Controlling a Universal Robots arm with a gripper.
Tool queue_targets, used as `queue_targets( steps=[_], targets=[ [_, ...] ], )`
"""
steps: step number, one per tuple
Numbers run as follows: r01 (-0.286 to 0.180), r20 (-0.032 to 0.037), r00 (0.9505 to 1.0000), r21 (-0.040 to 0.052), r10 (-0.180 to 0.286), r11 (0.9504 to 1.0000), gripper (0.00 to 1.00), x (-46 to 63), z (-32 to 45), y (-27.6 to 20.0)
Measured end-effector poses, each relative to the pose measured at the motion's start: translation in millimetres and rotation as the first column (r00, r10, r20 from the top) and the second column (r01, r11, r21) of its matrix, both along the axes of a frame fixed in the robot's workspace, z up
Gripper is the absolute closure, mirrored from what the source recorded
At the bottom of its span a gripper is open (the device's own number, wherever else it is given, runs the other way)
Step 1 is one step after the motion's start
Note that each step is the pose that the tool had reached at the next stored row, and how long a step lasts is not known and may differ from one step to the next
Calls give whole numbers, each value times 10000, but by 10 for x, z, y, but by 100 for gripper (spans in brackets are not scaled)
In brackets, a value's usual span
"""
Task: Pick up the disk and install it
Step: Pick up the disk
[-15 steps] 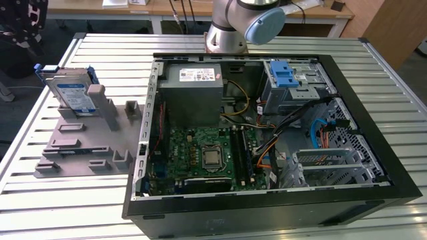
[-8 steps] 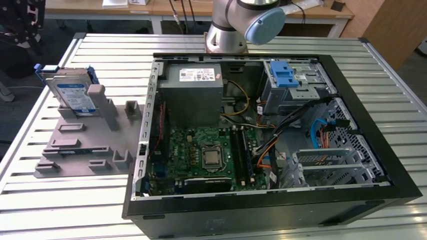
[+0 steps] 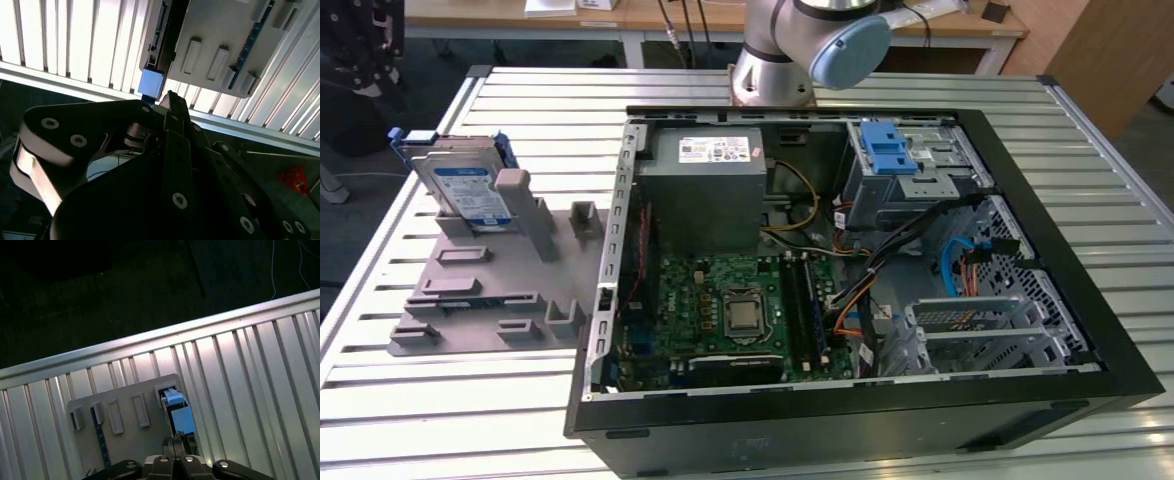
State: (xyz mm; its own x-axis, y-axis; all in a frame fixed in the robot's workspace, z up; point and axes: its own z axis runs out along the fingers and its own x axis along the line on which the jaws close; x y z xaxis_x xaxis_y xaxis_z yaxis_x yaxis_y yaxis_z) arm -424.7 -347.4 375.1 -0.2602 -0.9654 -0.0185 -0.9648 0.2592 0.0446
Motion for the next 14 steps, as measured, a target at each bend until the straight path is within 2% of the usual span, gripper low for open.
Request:
queue_targets(
  steps=[4, 6, 7, 8, 9, 10, 11, 12, 14],
  targets=[
    [-478, 5, 9989, 27, 478, 9989, 89, 1, -19, 6],
    [-629, 9, 9980, 24, 629, 9980, 89, 1, -32, 33],
    [-654, 30, 9979, 22, 654, 9979, 83, 1, -40, 62],
    [-659, 42, 9978, 21, 659, 9978, 77, 0, -47, 77],
    [-663, 47, 9978, 20, 663, 9978, 77, 0, -55, 85],
    [-664, 47, 9978, 20, 663, 9978, 71, 0, -64, 95],
    [-666, 55, 9978, 20, 666, 9978, 65, 0, -80, 95],
    [-693, 66, 9976, 19, 693, 9976, 65, 1, -92, 95],
    [-947, 77, 9955, 18, 947, 9955, 53, 1, -112, 96]
  ],
)
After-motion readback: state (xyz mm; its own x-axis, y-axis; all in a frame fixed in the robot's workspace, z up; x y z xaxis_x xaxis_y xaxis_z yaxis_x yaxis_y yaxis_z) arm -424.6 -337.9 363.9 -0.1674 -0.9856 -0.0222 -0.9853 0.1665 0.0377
